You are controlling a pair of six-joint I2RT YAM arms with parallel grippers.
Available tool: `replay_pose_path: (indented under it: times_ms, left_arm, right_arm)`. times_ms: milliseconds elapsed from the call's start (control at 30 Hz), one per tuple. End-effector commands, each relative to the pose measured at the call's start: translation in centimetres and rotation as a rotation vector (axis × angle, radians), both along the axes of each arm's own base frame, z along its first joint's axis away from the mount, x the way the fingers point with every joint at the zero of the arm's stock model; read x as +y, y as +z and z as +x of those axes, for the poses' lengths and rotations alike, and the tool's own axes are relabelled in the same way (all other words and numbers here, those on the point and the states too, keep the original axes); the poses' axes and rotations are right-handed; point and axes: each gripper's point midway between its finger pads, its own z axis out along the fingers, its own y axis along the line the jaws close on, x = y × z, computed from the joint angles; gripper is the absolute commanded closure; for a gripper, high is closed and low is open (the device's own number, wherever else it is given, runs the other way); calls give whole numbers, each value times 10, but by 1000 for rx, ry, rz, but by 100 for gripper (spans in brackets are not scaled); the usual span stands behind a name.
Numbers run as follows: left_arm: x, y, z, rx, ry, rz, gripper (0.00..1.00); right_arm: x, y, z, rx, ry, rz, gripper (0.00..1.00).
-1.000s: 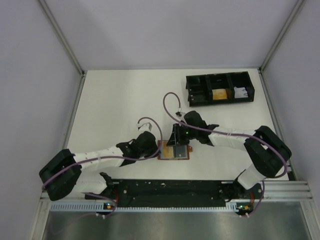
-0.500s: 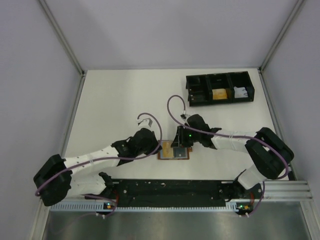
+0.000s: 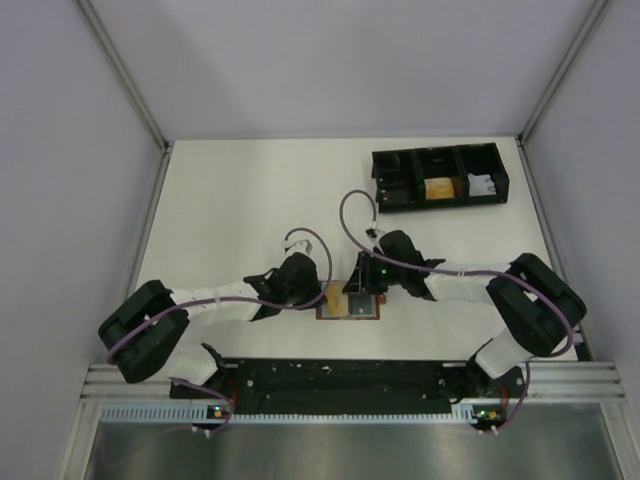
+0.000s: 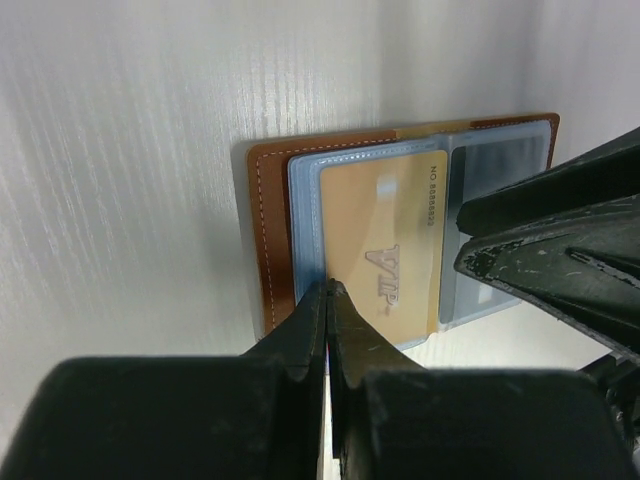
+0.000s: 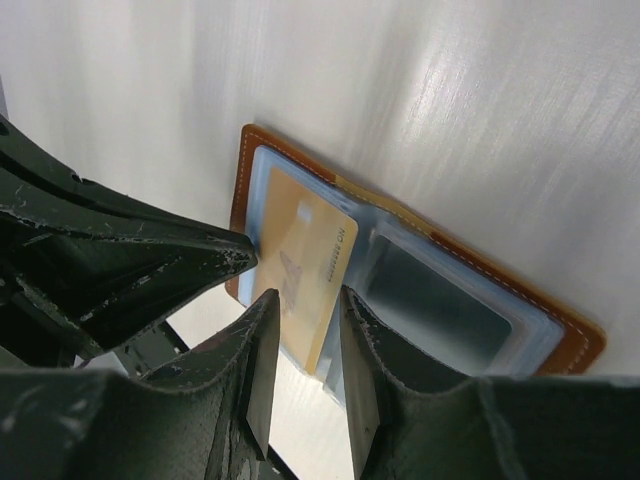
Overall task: Take the credit cards out of the card holder
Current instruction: Remove the credit card from the card holder.
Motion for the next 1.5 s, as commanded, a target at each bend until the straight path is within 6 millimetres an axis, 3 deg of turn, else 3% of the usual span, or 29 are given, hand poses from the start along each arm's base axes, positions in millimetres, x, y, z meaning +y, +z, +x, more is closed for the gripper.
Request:
replay_pose_path:
  times_ms: [0,200,633,933,1067,1300,1467]
  left_arm:
    - [-2,-8,0,16,11,-26,100]
    - [5,-19,-4,40,26,-18,100]
    - [10,-23,-6,55,32,-7,100]
    - [8,-25,-8,71,22,-3,100]
    - [10,-25,-8,69,28,0,100]
    - [16,-31,-9,83,40,40,100]
    - [16,-32,-8,81,43,48,100]
  right_arm:
    - [8,-1,5,-6,11,50,69]
    - [8,-7,2,12,6,54,69]
    - [-18,-13,7,22,-85,-96,69]
    - [8,-14,0,47,-14,61,71]
    - [8,-15,-1,54,-10,80,76]
    - [-2,-13,3,43,-20,105,100]
    - [-12,-15,5,34,-4,91,100]
